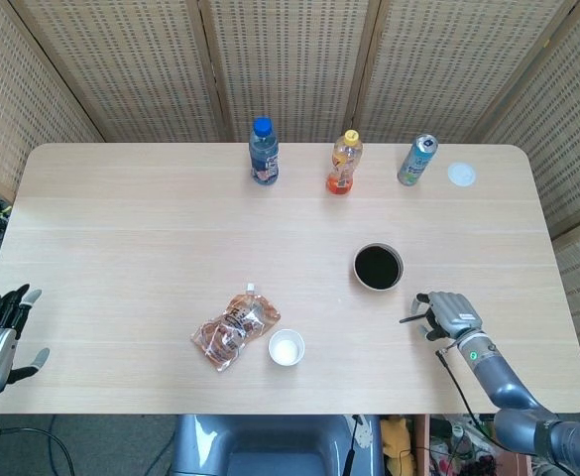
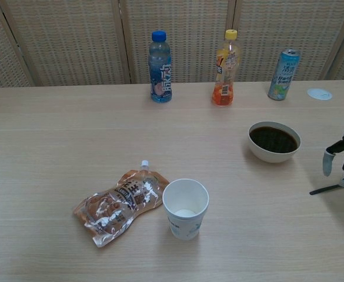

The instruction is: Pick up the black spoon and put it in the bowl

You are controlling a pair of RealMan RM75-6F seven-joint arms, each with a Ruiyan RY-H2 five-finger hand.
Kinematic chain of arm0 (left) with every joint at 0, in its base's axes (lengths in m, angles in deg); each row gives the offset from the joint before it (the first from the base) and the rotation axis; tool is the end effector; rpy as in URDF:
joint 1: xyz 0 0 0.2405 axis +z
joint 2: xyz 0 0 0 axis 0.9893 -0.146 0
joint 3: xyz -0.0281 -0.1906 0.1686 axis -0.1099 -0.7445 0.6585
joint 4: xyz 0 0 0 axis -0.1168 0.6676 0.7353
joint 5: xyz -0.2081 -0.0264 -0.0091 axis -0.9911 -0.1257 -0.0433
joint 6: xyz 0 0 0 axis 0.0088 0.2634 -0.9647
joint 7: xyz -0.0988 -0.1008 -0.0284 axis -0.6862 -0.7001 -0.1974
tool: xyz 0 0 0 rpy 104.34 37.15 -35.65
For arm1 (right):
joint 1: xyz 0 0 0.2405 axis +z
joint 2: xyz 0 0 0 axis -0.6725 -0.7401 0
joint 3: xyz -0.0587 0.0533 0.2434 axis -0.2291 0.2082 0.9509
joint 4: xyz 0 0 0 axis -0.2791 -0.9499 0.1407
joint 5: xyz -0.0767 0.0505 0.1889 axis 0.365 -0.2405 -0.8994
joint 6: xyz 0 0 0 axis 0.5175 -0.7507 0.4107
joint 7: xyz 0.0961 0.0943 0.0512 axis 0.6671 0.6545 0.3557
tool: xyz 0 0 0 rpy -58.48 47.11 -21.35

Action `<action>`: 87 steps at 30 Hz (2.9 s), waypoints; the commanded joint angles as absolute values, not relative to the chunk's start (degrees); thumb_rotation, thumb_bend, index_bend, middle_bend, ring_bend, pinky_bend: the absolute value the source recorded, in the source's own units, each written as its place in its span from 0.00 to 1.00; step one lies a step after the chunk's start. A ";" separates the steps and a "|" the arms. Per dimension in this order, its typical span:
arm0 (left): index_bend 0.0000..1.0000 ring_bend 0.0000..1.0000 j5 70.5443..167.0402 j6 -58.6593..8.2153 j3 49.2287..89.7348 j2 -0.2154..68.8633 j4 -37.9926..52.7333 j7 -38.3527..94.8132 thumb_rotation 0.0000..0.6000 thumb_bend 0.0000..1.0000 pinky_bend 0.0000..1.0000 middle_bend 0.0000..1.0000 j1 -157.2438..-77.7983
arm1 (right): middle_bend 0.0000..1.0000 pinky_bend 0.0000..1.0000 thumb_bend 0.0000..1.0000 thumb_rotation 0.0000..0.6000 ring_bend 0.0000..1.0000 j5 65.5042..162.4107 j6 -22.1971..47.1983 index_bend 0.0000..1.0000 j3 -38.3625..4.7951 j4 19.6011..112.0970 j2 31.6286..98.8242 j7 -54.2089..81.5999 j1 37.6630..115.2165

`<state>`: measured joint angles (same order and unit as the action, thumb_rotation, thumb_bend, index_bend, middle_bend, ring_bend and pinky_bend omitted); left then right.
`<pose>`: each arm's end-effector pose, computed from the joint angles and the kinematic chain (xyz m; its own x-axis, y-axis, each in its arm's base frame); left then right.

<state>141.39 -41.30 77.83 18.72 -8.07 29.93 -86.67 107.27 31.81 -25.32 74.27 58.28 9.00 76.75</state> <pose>-0.3339 0.1707 0.1313 0.4381 0.1348 0.8887 0.8952 0.0242 -0.4450 -0.2871 -0.3102 0.0318 0.2803 -0.5340 0.7977 -0.9454 -0.0094 0.3259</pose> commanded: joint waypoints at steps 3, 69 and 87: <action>0.00 0.00 141.55 -41.39 77.82 18.75 -7.96 29.81 1.00 0.32 0.00 0.00 -86.67 | 0.94 1.00 0.52 1.00 0.99 113.50 23.85 0.51 -24.83 71.35 61.69 9.08 73.50; 0.00 0.00 140.89 -41.51 77.24 18.09 -5.88 28.22 1.00 0.32 0.00 0.00 -86.36 | 0.97 1.00 0.52 1.00 0.99 116.63 24.71 0.55 -25.00 57.26 75.14 -14.61 73.58; 0.00 0.00 141.01 -42.55 77.34 17.88 -5.88 27.79 1.00 0.32 0.00 0.00 -85.61 | 0.98 1.00 0.56 1.00 0.99 116.99 24.44 0.63 -24.78 56.82 75.47 -12.91 72.46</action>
<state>140.99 -42.54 77.34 17.90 -5.87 27.80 -85.63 116.96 24.47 -24.81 56.80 75.49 -12.95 72.48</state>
